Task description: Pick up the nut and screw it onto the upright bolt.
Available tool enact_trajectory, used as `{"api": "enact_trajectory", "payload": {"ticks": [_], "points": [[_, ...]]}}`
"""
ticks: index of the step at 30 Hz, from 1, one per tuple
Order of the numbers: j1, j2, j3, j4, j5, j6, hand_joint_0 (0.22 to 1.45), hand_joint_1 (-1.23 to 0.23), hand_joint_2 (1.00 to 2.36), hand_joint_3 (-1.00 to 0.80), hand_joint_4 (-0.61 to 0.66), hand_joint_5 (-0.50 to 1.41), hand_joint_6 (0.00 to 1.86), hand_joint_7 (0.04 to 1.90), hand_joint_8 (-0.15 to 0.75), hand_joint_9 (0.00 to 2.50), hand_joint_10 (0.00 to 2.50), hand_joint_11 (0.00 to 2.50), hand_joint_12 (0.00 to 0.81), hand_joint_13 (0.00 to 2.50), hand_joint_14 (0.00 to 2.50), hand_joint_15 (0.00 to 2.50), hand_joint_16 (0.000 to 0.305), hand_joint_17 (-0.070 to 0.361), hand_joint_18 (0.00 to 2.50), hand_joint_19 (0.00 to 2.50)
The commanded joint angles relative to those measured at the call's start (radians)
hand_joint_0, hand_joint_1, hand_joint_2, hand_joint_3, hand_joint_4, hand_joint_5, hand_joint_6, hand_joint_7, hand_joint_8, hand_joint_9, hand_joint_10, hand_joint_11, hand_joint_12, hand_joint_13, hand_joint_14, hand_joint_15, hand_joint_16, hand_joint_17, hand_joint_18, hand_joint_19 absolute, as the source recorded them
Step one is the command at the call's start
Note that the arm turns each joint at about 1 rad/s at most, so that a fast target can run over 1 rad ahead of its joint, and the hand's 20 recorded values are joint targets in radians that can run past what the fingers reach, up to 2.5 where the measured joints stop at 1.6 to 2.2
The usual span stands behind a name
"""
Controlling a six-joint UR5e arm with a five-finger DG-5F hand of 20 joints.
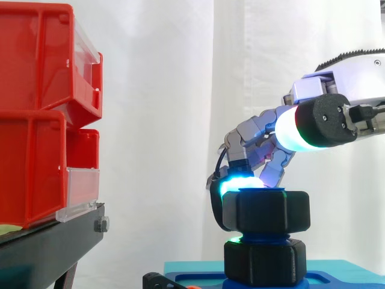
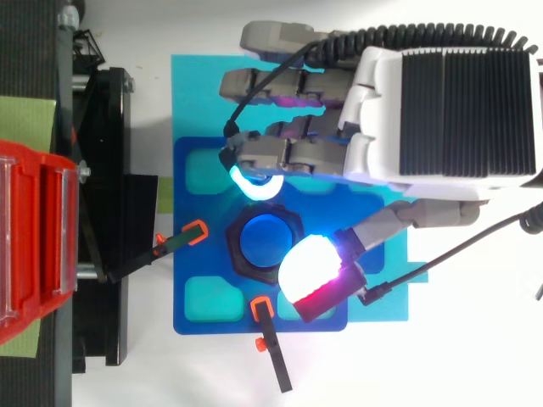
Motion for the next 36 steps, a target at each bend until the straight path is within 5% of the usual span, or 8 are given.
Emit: {"api": "enact_trajectory", "payload": {"ticks": [1,7,15,19,26,36], "points": [[-0.006,0.001,0.0,-0.001,-0.005,0.0,0.52,-0.18,1.0,-0.5,0.08,0.05,0.58,1.26,0.25,0.95,0.0,0.0,0.21,0.46,0.0,0.0,0.017,0.038,0.06,0.0],[-0.014,0.001,0.0,-0.001,-0.014,0.0,0.52,-0.2,1.0,-0.5,0.04,0.06,0.58,1.25,0.242,1.06,0.0,0.0,0.193,0.53,0.0,0.0,0.013,0.03,0.15,0.0],[-0.029,0.001,0.058,-0.053,-0.028,-0.002,0.51,-0.2,1.0,-0.5,0.07,0.06,0.5,1.38,0.238,1.05,0.0,0.0,0.201,0.49,0.0,0.0,0.016,0.036,0.09,0.0],[-0.033,0.001,0.104,-0.101,-0.028,-0.014,0.51,-0.18,1.0,-0.5,0.13,0.01,0.5,1.3,0.257,1.01,0.0,0.0,0.227,0.44,0.0,0.0,0.019,0.043,0.01,0.0],[-0.033,0.0,0.115,-0.111,-0.028,-0.028,0.5,-0.18,1.0,-0.5,0.25,-0.06,0.5,0.95,0.241,0.88,0.0,0.0,0.249,0.35,0.0,0.0,0.024,0.054,0.0,0.0],[-0.003,0.0,0.106,-0.067,-0.023,-0.038,0.49,-0.11,1.0,-0.5,0.21,-0.12,0.5,0.71,0.223,0.65,0.0,0.0,0.287,0.17,0.0,0.0,0.032,0.071,0.0,0.0]]}}
